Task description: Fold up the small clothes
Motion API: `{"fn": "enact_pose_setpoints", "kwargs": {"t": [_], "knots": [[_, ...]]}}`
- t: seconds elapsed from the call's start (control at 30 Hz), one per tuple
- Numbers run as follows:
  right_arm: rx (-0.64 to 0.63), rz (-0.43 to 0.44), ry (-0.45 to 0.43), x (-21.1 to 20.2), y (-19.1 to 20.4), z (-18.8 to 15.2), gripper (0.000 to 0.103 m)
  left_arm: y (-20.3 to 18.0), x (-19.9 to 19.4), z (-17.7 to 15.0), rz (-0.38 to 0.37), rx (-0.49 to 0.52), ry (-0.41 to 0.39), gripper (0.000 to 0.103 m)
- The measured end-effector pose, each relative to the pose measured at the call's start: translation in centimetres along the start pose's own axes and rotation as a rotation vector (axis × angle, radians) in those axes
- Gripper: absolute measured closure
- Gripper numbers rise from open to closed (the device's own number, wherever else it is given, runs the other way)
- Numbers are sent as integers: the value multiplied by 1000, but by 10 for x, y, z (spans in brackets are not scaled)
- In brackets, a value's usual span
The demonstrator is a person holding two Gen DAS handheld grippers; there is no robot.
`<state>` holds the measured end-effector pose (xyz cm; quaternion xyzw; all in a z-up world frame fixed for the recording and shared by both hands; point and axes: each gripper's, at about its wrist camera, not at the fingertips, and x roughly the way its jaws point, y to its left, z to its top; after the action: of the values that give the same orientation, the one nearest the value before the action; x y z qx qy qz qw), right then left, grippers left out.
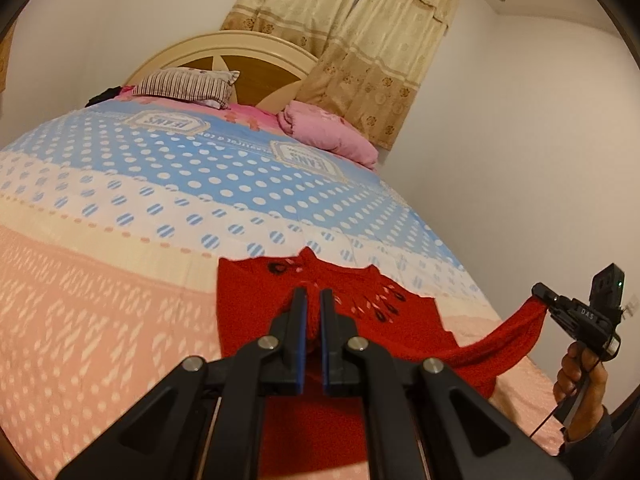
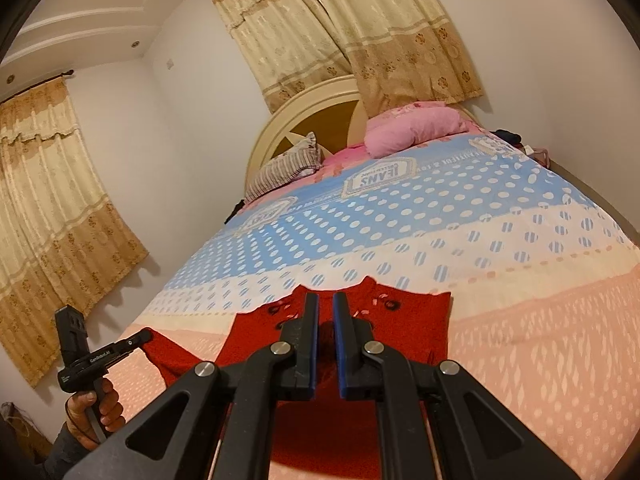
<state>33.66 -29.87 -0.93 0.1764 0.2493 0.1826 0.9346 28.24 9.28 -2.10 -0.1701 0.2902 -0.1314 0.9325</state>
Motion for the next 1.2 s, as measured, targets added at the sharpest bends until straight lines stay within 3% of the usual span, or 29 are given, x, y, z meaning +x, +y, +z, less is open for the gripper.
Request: {"fn": "enact_pose_setpoints", "kwargs": {"t": [0.53, 0.73, 0.8, 0.9, 0.97, 1.03, 1.1, 1.2], "knots": [[83, -115, 129, 121, -65, 4, 97, 23, 105, 23, 108, 39, 110, 97], [69, -210, 173, 170, -86, 5, 97, 29, 156, 17, 202, 77, 165, 95], [91, -225, 211, 186, -97, 3, 96, 35, 164, 16, 273, 74, 175, 92], [99, -289, 215, 190, -103, -3, 84, 52, 157, 15, 297, -4, 171, 88], [97, -258, 206, 180, -100, -11, 48, 59, 145, 11, 296, -30, 177, 72], [55, -259, 197, 170, -91, -17, 47, 58, 130, 4, 313, -1, 154, 54], [-17, -271, 221, 165, -76, -23, 47, 53, 121, -3, 337, 54, 151, 48], [-123, -267, 324, 177, -53, -32, 47, 46, 123, -13, 349, 115, 189, 47]]}}
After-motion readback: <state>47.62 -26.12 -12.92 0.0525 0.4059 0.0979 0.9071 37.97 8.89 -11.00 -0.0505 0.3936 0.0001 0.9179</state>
